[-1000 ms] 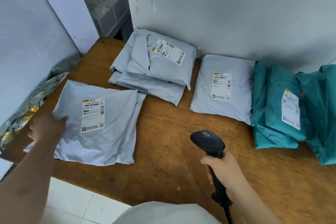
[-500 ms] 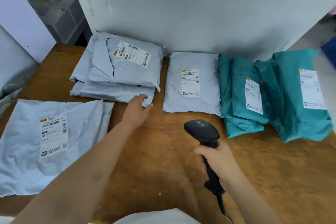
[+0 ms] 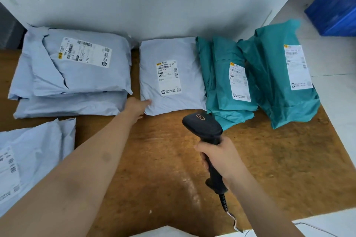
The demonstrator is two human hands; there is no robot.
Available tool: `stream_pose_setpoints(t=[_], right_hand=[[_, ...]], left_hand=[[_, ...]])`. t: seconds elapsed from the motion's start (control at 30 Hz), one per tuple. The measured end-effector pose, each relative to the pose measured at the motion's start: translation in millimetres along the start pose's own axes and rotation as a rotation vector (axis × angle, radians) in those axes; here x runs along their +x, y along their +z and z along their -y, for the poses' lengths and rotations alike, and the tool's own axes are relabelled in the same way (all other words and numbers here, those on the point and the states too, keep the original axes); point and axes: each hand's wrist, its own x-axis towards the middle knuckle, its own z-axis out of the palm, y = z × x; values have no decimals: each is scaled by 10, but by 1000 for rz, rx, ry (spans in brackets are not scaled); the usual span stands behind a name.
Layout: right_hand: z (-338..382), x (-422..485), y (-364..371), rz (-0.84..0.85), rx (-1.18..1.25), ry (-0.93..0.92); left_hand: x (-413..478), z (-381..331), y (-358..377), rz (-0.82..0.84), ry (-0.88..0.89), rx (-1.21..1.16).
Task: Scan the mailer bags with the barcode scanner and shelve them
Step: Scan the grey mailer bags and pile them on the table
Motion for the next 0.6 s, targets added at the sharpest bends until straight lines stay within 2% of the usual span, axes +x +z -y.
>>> stream_pose_setpoints(t=[0.2,0.37,0.6], right_hand=[[-37,-1,72,35,7,-21],[-49,-142,185,129,-3,-13],[-203,-360,433,170,-73,26]], left_hand=[[-303,143,-148,202,86,-119],[-813,659,-422,154,72,-150],[-1439,1458,-803,154,-50,-28]])
